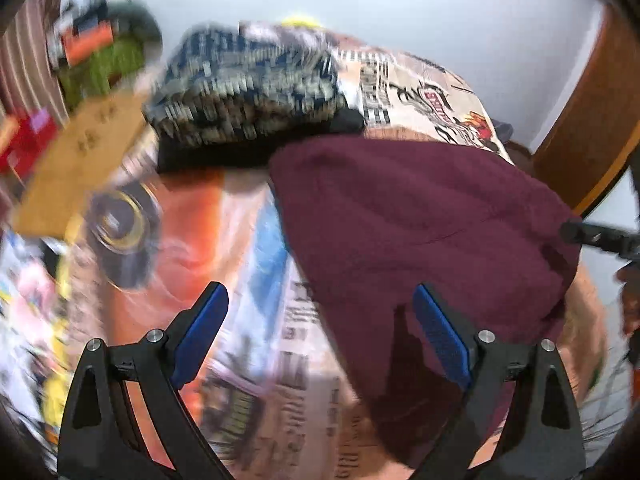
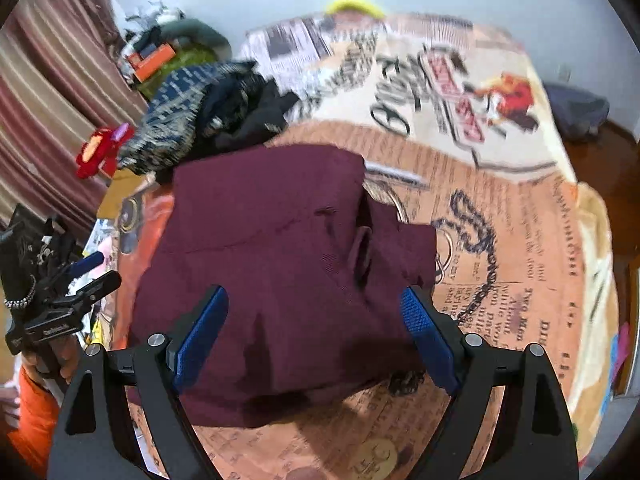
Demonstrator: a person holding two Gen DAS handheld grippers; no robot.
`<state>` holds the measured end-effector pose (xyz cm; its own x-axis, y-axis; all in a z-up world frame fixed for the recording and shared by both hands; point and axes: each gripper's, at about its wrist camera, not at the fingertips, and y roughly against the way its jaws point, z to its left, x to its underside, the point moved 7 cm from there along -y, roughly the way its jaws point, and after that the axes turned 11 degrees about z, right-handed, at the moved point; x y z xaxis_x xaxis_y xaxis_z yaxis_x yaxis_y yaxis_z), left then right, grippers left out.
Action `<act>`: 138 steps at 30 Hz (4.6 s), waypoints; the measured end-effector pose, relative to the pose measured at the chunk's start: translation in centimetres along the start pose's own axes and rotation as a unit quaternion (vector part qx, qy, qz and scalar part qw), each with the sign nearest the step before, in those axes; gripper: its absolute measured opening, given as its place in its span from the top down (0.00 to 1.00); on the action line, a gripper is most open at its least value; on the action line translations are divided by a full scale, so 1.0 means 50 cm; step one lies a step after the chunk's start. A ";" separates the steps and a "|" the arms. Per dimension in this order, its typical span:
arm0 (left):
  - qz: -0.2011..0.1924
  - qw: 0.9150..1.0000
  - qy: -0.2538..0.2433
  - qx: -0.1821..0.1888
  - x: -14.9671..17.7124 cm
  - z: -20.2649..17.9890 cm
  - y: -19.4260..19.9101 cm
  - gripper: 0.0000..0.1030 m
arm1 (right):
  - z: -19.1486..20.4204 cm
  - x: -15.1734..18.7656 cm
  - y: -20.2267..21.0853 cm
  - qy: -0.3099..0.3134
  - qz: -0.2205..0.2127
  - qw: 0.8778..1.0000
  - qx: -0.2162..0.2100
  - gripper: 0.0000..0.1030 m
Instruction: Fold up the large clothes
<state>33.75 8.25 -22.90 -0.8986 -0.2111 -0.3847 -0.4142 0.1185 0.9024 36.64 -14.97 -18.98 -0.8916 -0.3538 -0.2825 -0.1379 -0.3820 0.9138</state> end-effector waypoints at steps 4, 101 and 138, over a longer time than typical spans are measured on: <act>0.064 0.993 0.032 0.094 0.007 -0.010 -0.068 0.09 | -0.058 -0.007 -0.043 -0.023 0.050 0.998 -0.017 0.13; -0.253 0.960 -0.076 -0.089 -0.201 0.097 0.447 0.33 | 0.334 -0.159 0.289 0.059 -0.302 0.950 -0.047 0.44; -0.434 0.897 -0.011 -0.078 0.172 -0.001 0.698 0.09 | 0.473 0.094 0.390 0.112 -0.459 0.881 0.021 0.00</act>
<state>11.58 10.55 5.32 -0.2501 -0.1387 -0.9582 -0.9358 -0.2193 0.2760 19.56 -3.89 4.44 -0.2893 -0.0743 -0.9543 -0.7764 -0.5649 0.2794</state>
